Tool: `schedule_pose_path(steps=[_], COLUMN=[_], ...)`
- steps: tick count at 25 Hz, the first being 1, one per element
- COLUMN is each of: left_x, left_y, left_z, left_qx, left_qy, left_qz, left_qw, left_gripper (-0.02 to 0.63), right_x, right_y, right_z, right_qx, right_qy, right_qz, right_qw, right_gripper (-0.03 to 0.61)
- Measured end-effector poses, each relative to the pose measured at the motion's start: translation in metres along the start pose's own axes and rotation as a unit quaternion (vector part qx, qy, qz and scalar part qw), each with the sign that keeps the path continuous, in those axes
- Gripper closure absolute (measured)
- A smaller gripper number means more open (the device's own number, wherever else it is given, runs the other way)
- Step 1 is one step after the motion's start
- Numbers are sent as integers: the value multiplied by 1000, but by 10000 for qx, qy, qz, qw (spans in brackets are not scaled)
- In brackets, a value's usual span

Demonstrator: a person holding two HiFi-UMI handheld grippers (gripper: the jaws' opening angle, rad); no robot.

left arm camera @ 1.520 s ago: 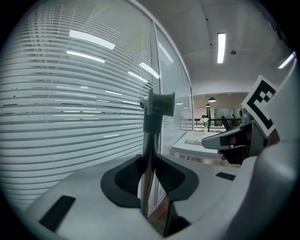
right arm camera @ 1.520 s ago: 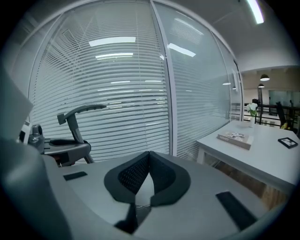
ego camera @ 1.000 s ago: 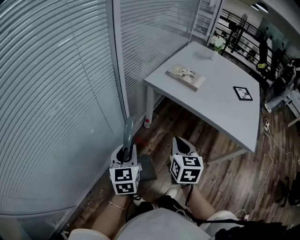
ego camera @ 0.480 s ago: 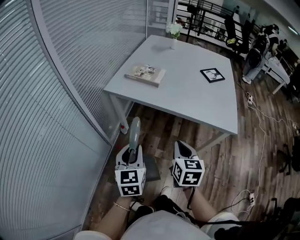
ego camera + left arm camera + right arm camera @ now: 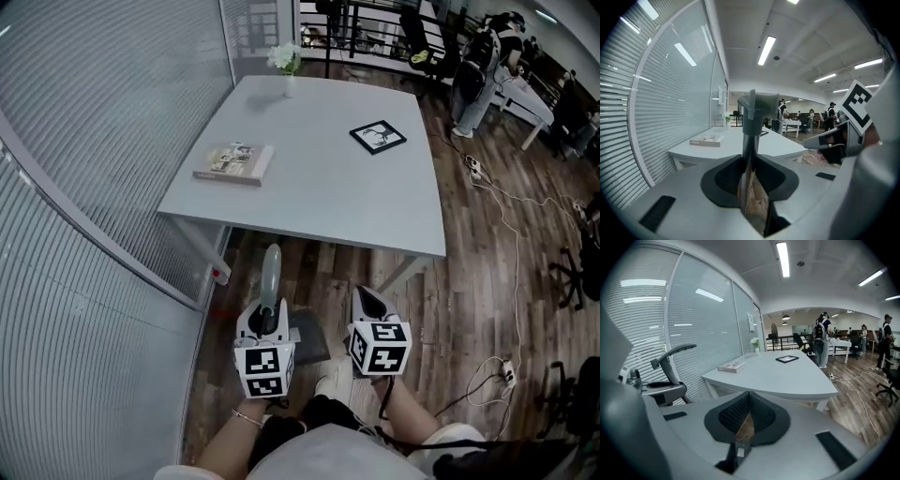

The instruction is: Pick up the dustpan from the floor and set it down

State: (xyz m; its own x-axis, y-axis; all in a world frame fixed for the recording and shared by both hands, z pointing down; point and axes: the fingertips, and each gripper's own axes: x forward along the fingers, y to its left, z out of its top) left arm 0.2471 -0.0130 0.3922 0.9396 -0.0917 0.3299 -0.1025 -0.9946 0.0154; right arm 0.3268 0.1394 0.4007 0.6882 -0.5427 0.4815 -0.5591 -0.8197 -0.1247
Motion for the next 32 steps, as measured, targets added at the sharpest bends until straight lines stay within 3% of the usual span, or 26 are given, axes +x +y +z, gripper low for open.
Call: schedule_pose_path(steps=[9, 19, 32], left_x=[31, 57, 93], left_y=[-46, -50, -39], left_z=[-9, -19, -66], left_qx=[208, 214, 387], left_qy=[204, 344, 476], left_qz=[-500, -718, -859], left_qw=[9983, 9966, 9944], left_gripper=[517, 517, 517], right_x=[-11, -3, 48], right_y=[-59, -67, -59], right_z=[-14, -23, -77], right_qx=[307, 395, 320], right_qy=[81, 96, 408], right_qz=[-567, -763, -658], right_qw=[9979, 9963, 9965], right_gripper=[546, 546, 546])
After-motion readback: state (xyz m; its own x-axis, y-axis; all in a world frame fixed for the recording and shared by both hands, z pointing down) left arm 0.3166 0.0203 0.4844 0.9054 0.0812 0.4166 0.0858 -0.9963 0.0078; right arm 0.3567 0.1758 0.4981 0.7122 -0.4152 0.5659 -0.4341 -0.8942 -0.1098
